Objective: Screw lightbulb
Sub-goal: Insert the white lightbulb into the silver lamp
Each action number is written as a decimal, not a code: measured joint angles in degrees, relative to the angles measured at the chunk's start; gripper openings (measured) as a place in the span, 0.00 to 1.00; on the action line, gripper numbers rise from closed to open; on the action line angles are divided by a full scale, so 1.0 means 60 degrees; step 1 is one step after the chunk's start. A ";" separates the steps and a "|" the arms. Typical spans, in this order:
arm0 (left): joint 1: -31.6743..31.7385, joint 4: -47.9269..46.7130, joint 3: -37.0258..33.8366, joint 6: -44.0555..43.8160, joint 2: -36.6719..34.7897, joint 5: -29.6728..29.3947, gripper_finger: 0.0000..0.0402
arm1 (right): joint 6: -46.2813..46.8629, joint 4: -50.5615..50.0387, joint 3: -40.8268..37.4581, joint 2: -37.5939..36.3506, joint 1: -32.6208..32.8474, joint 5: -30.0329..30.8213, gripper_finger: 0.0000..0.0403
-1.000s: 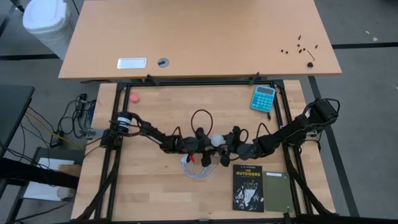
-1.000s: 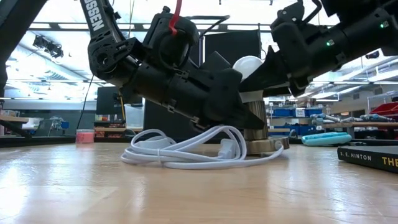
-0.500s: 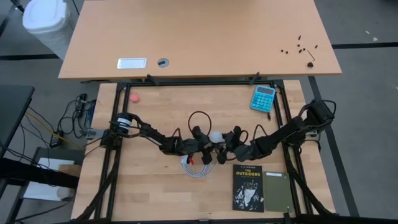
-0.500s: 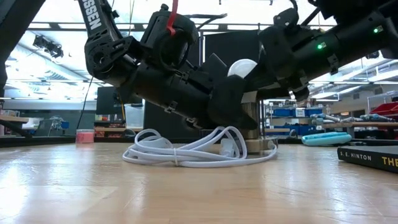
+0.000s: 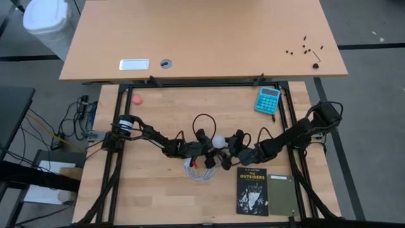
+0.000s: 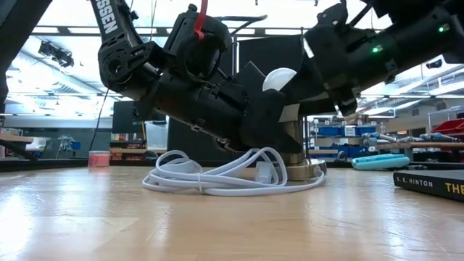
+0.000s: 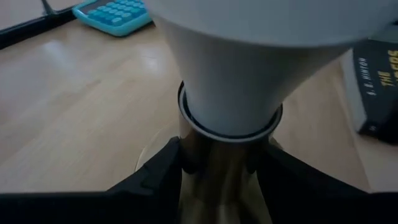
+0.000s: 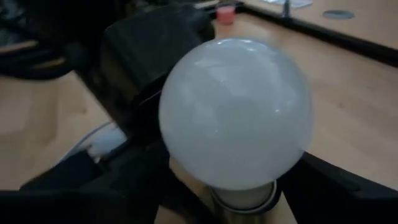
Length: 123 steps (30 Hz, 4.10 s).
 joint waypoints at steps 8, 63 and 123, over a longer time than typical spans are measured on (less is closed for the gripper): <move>-0.0015 -0.0011 0.0000 0.0546 0.0004 0.1074 0.46 | -0.0107 -0.1873 -0.0008 -0.0663 0.0181 -0.1349 0.86; 0.0170 -0.0150 0.0000 0.1520 -0.0004 0.3867 0.46 | -0.0154 -0.8699 0.2096 -0.1565 -0.0069 -0.3906 0.79; 0.0083 0.0041 -0.0007 0.1727 0.0004 0.5034 0.46 | -0.5670 -1.3874 0.8586 0.2340 -0.0665 -0.6185 0.86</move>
